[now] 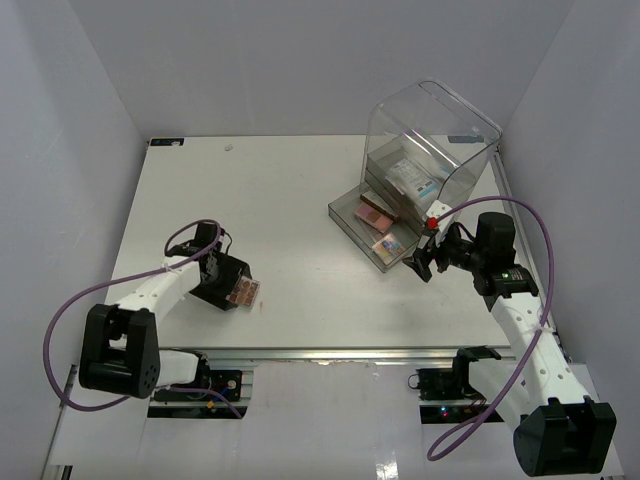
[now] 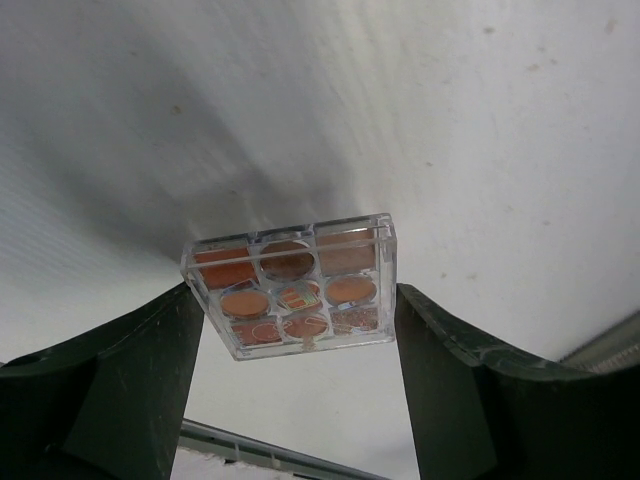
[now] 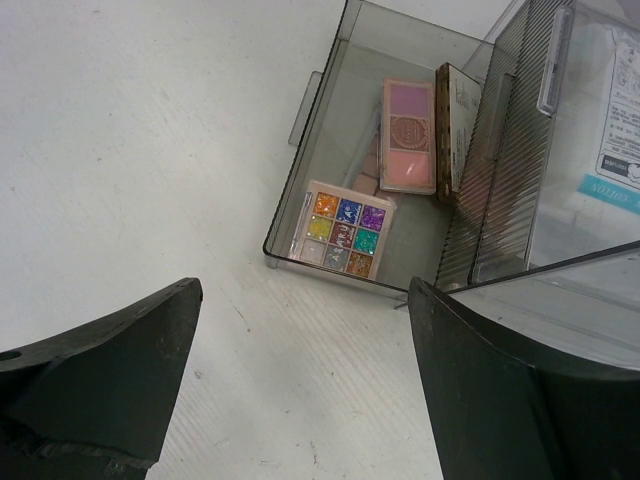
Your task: Organize the makeup
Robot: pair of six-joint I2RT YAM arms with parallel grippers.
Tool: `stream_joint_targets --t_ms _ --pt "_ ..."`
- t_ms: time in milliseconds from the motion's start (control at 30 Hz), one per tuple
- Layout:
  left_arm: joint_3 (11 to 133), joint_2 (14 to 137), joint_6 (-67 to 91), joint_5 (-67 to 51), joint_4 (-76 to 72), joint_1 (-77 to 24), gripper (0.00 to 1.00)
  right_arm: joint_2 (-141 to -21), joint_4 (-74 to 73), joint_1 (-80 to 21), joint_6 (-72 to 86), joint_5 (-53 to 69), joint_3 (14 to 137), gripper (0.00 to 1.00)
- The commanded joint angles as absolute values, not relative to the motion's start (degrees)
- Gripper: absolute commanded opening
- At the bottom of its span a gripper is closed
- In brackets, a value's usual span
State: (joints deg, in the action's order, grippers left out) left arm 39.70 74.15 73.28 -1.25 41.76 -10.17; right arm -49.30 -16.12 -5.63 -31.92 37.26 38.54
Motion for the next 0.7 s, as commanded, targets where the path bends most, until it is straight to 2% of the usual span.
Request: stream_joint_targets --t_ms 0,100,233,500,667 --pt "40.86 69.82 69.25 -9.39 32.56 -10.1 0.17 -48.43 -14.77 -5.36 -32.25 37.53 38.76 0.9" --pt "42.0 69.72 66.34 -17.06 25.07 -11.22 0.06 -48.35 -14.76 -5.36 -32.26 37.34 38.76 0.9" --pt "48.75 77.61 62.43 -23.54 17.9 -15.58 0.0 -48.52 -14.68 -5.36 -32.34 37.09 38.76 0.9" --pt "71.25 97.75 56.88 -23.72 17.48 -28.01 0.04 -48.76 -14.69 -4.54 -32.34 37.3 38.58 0.9" --pt "84.22 107.15 56.15 -22.1 21.15 -31.27 0.07 -48.68 -14.68 -4.13 -32.34 37.62 38.58 0.9"
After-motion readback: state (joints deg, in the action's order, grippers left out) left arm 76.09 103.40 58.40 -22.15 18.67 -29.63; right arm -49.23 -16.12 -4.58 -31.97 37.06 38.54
